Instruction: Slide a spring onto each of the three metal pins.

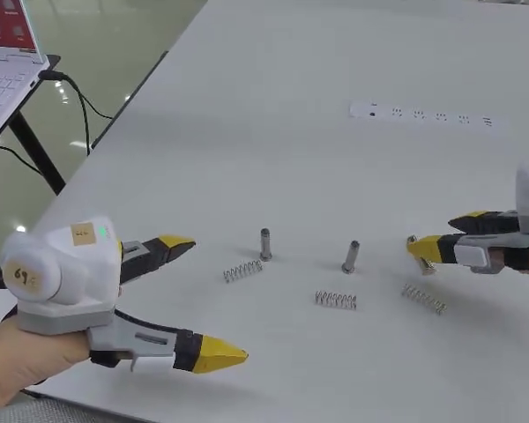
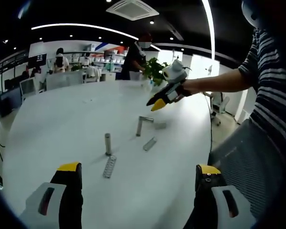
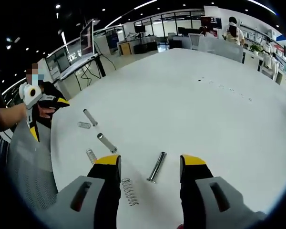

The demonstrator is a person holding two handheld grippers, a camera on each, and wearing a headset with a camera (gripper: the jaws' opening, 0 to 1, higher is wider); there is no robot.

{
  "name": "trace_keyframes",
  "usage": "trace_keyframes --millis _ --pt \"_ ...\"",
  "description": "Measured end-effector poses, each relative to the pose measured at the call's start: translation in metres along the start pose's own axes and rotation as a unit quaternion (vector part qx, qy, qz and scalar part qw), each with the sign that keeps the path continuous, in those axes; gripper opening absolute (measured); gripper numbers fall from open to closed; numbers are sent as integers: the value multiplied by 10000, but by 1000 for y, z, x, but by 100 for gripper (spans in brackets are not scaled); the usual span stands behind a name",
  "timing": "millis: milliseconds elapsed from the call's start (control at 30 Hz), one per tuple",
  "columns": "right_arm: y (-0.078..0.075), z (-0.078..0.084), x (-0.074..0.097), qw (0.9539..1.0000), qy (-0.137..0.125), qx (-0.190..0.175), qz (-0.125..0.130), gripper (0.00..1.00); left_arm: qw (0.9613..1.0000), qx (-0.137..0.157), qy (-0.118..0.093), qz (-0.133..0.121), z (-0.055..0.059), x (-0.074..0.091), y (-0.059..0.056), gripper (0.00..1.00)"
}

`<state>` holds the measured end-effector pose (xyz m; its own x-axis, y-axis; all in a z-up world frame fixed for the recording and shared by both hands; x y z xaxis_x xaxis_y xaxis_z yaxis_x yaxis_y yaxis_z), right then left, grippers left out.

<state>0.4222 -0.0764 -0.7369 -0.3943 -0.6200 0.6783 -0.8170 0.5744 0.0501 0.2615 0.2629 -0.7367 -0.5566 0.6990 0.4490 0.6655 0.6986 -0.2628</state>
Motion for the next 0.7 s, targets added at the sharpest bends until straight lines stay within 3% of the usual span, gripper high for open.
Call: trace_keyframes --millis 233,700 --pt "-10 0 -13 9992 346 -201 81 40 10000 18 -3 -31 -1 2 2 96" --pt "-13 2 -38 9959 820 -366 49 24 9999 85 67 -23 2 4 3 96"
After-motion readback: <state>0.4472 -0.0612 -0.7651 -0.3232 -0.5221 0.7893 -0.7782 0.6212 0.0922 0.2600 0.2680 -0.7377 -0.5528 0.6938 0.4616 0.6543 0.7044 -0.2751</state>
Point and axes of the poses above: the centre of the closed fingertips' face, and the gripper's own axes: x roughly backward along the fingers, y roughly to its left, z roughly out of its underside, the point moved 10 cm from there along x, roughly backward along the fingers, and after that the axes turned 9 degrees about x, right-handed, at the moved point
